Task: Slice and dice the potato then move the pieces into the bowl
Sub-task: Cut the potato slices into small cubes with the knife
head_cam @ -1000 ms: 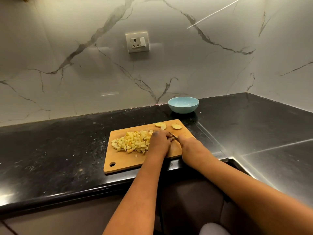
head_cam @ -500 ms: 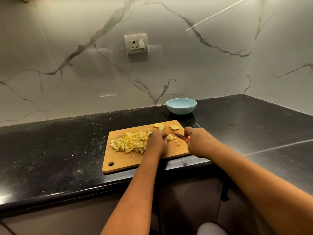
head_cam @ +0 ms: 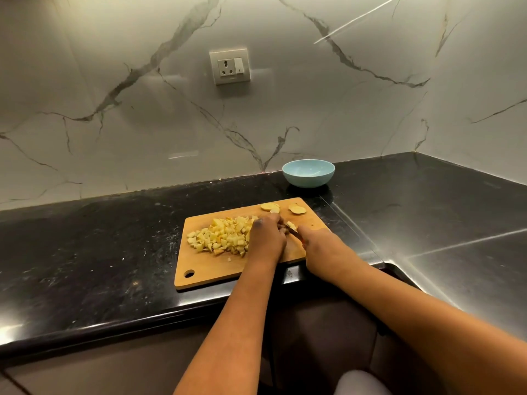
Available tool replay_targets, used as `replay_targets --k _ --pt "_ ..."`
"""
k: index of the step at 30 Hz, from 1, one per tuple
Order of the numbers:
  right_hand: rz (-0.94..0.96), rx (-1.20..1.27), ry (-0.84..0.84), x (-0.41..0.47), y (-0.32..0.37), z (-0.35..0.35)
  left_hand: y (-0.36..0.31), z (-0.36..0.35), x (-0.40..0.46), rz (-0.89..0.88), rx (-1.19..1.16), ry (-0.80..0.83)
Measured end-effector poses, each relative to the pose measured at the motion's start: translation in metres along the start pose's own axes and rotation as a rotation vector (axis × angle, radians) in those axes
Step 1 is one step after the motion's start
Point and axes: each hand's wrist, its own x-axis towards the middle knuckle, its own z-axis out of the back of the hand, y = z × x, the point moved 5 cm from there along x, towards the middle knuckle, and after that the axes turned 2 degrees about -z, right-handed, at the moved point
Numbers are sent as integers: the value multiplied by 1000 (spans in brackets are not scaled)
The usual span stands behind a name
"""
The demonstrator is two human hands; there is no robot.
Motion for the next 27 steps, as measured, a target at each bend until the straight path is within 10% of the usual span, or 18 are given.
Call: replay_targets --k 12,27 --pt "-21 -124 173 -3 -10 50 -4 1 -5 -28 -11 -21" --pt "-196 576 103 17 -43 64 -24 17 1 -176 249 -172"
